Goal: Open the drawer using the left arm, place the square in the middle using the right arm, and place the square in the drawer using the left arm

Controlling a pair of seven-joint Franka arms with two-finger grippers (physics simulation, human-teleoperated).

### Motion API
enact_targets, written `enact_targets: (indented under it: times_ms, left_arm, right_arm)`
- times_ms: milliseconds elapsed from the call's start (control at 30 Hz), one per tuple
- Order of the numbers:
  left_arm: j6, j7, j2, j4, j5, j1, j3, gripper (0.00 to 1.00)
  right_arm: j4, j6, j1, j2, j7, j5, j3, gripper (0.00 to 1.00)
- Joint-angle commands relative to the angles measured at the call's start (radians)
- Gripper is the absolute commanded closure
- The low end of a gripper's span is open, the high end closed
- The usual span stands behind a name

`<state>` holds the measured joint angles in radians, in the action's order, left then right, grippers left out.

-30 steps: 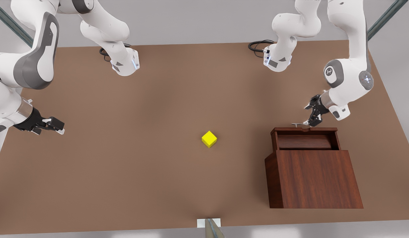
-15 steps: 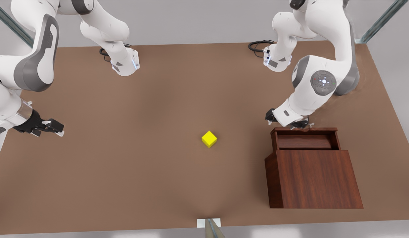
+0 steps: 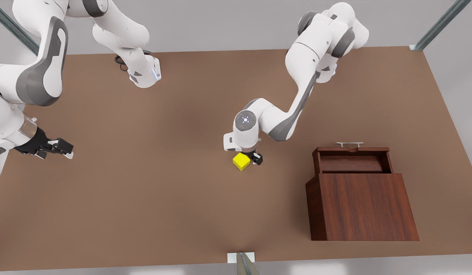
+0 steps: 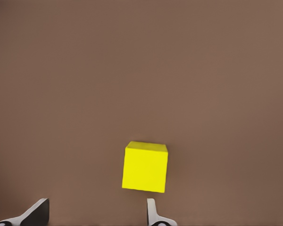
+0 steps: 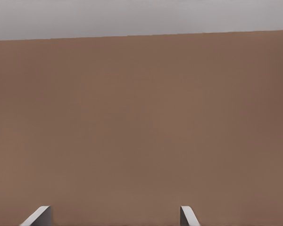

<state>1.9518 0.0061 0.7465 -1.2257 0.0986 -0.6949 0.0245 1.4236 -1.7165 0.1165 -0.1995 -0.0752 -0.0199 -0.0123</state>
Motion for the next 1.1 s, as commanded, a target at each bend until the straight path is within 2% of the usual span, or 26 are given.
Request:
enact_targets:
  times_ms: [0, 400, 1067]
  left_arm:
    - [-0.002, 0.000, 0.002, 0.000, 0.015, 0.000, 0.000, 0.00]
    - [0.217, 0.012, 0.122, -0.015, -0.030, -0.006, 0.014, 0.00]
    - [0.269, 0.011, 0.185, -0.067, -0.037, -0.006, 0.026, 0.00]
  right_arm:
    - [0.000, 0.000, 0.000, 0.000, 0.000, 0.001, 0.000, 0.00]
    - [0.000, 0.002, 0.002, 0.002, 0.000, 0.000, 0.000, 0.00]
    - [0.000, 0.011, 0.018, 0.017, -0.003, -0.003, -0.003, 0.00]
